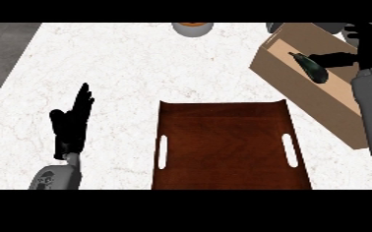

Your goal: Pick the eggplant from the tray and place it in the cardboard box

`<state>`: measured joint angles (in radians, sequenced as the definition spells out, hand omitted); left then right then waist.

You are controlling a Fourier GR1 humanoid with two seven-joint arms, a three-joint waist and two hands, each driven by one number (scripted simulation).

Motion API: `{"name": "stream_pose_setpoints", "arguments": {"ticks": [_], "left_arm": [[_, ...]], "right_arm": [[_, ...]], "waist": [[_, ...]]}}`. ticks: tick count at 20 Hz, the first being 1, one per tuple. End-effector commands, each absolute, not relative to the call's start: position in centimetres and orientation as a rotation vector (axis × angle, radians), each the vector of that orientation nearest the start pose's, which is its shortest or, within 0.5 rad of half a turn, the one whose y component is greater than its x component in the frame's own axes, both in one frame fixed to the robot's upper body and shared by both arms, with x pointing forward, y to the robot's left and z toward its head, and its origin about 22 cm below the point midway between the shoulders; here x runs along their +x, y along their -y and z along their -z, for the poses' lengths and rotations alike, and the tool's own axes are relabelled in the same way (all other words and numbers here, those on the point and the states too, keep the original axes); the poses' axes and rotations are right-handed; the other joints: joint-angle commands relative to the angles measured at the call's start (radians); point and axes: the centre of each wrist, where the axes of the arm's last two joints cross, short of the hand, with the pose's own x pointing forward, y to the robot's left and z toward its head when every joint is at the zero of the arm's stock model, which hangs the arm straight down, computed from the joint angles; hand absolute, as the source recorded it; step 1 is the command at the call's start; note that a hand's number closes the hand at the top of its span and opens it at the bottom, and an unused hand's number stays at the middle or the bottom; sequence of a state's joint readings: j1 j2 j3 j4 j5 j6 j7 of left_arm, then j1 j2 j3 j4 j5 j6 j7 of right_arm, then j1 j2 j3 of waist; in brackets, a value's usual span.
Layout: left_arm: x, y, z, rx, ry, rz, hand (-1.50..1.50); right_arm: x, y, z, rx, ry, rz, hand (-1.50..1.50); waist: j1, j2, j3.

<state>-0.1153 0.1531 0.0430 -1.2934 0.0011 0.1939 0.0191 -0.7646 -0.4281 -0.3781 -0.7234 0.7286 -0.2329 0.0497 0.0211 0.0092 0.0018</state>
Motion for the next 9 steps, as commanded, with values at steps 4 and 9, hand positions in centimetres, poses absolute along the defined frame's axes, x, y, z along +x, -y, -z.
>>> {"name": "stream_pose_setpoints", "arguments": {"ticks": [4, 9], "left_arm": [[26.6, -26.0, 3.5, 0.306, 1.387, -0.063, 0.00], [26.3, -29.7, 2.8, 0.315, 1.378, -0.061, 0.00]], "right_arm": [[40.1, 37.5, -10.5, -0.803, 1.659, -0.053, -1.50], [36.8, 43.0, -10.8, -0.764, 1.692, 0.127, -1.50]], "waist": [[-0.020, -0.007, 0.000], [-0.030, -0.012, -0.001]]}}
